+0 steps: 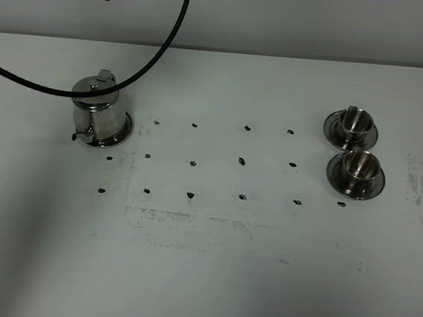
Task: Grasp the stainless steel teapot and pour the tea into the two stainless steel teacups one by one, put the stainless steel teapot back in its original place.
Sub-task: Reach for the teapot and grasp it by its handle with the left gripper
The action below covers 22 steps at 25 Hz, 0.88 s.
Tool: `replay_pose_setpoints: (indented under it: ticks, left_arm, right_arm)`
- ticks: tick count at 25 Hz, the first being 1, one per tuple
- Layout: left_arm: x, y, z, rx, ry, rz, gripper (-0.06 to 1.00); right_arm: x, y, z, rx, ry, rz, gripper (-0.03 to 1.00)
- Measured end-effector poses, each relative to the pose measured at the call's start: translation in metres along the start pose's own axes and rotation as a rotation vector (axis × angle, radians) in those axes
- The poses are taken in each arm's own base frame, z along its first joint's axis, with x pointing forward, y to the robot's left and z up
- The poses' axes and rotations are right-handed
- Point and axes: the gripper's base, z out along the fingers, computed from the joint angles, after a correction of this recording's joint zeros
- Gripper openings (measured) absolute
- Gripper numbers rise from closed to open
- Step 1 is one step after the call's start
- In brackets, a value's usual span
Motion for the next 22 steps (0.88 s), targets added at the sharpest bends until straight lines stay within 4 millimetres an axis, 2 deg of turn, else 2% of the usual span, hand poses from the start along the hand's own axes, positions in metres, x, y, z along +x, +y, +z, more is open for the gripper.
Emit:
replay_pose_setpoints:
  ticks: [22]
  left_arm:
    - [0.0000, 0.0002, 0.0000, -0.002, 0.000, 0.001, 0.63]
  right_arm:
    - [0.0002, 0.0002, 0.0005, 0.029, 0.003, 0.024, 0.53]
